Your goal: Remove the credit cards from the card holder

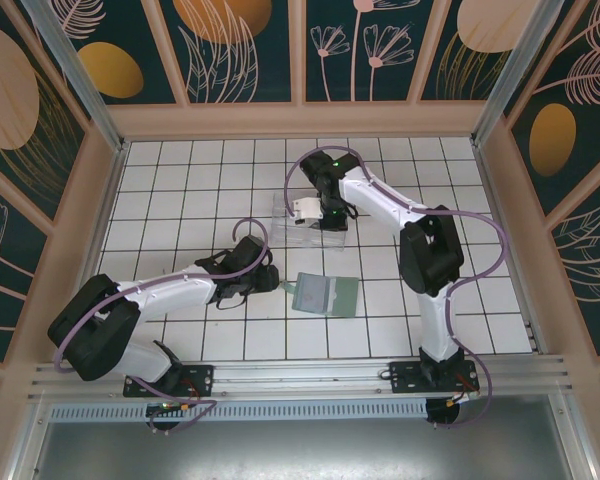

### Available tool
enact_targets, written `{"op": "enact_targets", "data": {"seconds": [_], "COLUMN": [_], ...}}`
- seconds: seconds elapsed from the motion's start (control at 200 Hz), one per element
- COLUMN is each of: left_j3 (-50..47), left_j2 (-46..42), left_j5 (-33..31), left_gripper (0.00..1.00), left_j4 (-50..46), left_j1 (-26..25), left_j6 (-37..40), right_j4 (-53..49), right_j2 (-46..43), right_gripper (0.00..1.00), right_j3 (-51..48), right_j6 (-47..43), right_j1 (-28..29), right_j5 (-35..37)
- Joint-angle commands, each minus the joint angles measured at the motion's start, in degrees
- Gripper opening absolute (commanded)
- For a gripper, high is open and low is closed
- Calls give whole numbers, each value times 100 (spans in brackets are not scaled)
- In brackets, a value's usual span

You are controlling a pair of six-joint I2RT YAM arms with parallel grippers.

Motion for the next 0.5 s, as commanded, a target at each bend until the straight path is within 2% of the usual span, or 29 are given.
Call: {"op": "enact_targets", "data": {"seconds": [0.0,0.365,0.495], "left_j3": [9,21,2], "left_j2": [-74,-6,-21], "left_j5": [44,85,81], "left_gripper": [46,46,46], "left_j4": [-13,22,23], "left_j1": [56,83,87], "left_j6": [113,130,129], "right_j4": [-93,-21,54], "right_j2": [221,-158,-80], "right_gripper": [0,0,0], "right_j3": [2,-249,-279], "right_j6": [36,32,-15], "right_j1": [-19,-16,6], "right_j5": [-15,553,541]}}
